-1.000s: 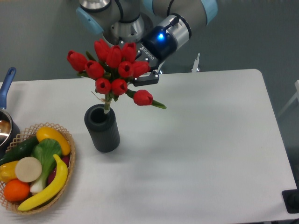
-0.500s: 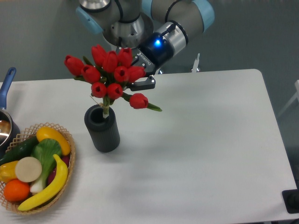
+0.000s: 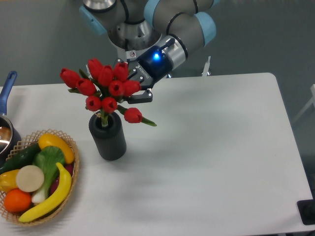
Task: Insert the flowers into the vase
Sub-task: 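Lower the tulip stems down into the dark grey vase opening, then open the gripper to release the tulip stems inside the vase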
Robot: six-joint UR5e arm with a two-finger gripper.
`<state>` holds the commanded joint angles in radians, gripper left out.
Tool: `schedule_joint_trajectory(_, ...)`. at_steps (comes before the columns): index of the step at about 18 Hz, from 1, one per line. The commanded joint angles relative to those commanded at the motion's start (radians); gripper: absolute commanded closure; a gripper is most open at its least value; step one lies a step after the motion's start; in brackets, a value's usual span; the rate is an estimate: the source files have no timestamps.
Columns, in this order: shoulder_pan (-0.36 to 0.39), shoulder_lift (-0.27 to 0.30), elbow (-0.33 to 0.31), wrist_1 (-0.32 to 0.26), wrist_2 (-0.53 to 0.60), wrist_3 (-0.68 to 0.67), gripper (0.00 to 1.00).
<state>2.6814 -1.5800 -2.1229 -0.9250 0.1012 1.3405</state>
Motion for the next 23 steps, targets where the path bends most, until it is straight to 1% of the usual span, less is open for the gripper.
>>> schedule_joint_trajectory(5, 0.0, -0.002, -0.045, 0.0, 0.006, 0.072, 0.76)
schedule_joint_trajectory(8, 0.0, -0.003, -0.071, 0.002, 0.008, 0.101, 0.73)
schedule_joint_trajectory(9, 0.0, -0.003, -0.081, 0.002, 0.008, 0.118, 0.7)
schedule_joint_trajectory(11, 0.0, -0.003, -0.104, 0.002, 0.009, 0.146, 0.6)
schedule_joint_trajectory(12, 0.0, -0.003, -0.115, 0.002, 0.009, 0.155, 0.58)
schedule_joint_trajectory(14, 0.0, -0.003, -0.127, 0.005, 0.011, 0.172, 0.48)
schedule_joint_trajectory(19, 0.0, -0.011, -0.135, 0.005, 0.012, 0.178, 0.37)
schedule_joint_trajectory(20, 0.0, -0.011, -0.14, 0.006, 0.012, 0.187, 0.34)
schedule_joint_trajectory(23, 0.0, -0.015, -0.164, 0.015, 0.012, 0.235, 0.28)
